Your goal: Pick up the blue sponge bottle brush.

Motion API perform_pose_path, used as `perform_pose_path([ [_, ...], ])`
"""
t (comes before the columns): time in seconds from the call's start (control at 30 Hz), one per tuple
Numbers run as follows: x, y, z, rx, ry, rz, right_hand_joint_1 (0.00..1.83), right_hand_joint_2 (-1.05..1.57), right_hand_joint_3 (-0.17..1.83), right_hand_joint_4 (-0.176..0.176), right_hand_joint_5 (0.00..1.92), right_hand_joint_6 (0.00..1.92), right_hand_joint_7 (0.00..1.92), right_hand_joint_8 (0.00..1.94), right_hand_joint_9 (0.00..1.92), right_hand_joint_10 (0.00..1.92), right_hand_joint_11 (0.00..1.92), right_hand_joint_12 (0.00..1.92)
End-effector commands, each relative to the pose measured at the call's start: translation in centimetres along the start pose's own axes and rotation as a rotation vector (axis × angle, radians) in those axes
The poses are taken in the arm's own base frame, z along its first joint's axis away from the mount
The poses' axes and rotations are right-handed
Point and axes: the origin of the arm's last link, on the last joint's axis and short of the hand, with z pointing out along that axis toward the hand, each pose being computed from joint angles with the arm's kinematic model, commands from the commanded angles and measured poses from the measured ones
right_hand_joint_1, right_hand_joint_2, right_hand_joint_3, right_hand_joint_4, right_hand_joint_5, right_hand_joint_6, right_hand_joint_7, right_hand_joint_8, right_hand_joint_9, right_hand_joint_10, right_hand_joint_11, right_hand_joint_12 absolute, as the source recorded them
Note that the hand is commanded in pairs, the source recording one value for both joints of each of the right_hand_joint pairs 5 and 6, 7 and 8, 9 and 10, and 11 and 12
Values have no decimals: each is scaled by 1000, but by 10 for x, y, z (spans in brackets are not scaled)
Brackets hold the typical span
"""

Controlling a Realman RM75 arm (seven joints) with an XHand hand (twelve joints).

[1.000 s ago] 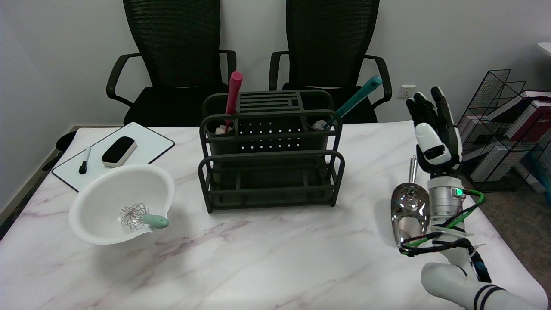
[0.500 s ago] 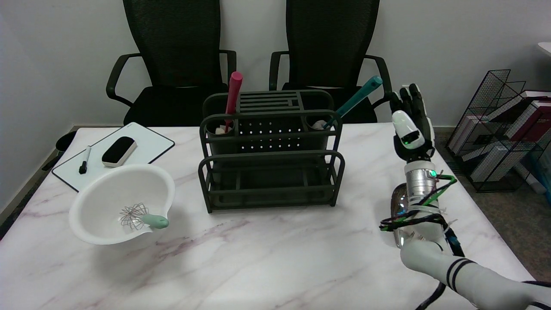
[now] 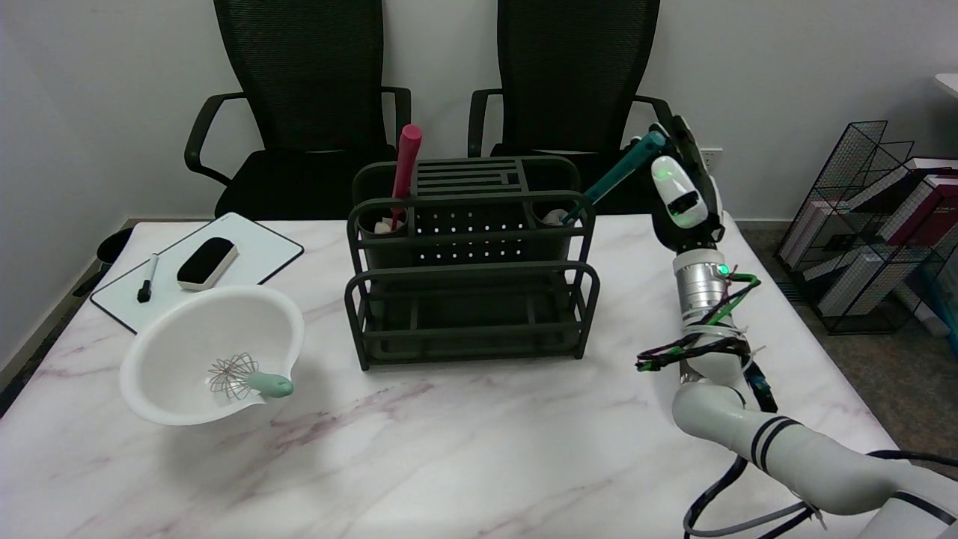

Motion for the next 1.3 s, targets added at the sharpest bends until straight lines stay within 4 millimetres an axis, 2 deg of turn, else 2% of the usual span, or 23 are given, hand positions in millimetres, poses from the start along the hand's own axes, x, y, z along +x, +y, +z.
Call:
perform_pose_path([
  [0.03,-49,6,28,-18,-105,77,1121,-34,1032,0,211,211,411,411,625,625,554,554],
  [0.13,-51,8,26,-18,-111,80,1121,-25,1045,0,229,229,416,416,623,623,563,563],
  [0.3,-42,1,15,14,-104,68,1122,-22,1089,0,245,245,417,417,622,622,585,585],
  [0.47,-51,-3,11,33,-126,97,1114,-23,1113,0,209,209,413,413,613,613,559,559],
  [0.87,-67,8,14,-15,-146,121,1114,-18,1165,0,258,258,405,405,578,578,471,471],
  [1.17,-66,12,10,-27,-140,118,1116,33,1154,0,311,311,405,405,570,570,453,453],
  [1.23,-65,12,10,-28,-139,117,1114,69,1148,0,360,360,407,407,569,569,457,457],
  [1.3,-64,12,10,-28,-136,118,1115,134,1127,0,540,540,414,414,571,571,460,460],
])
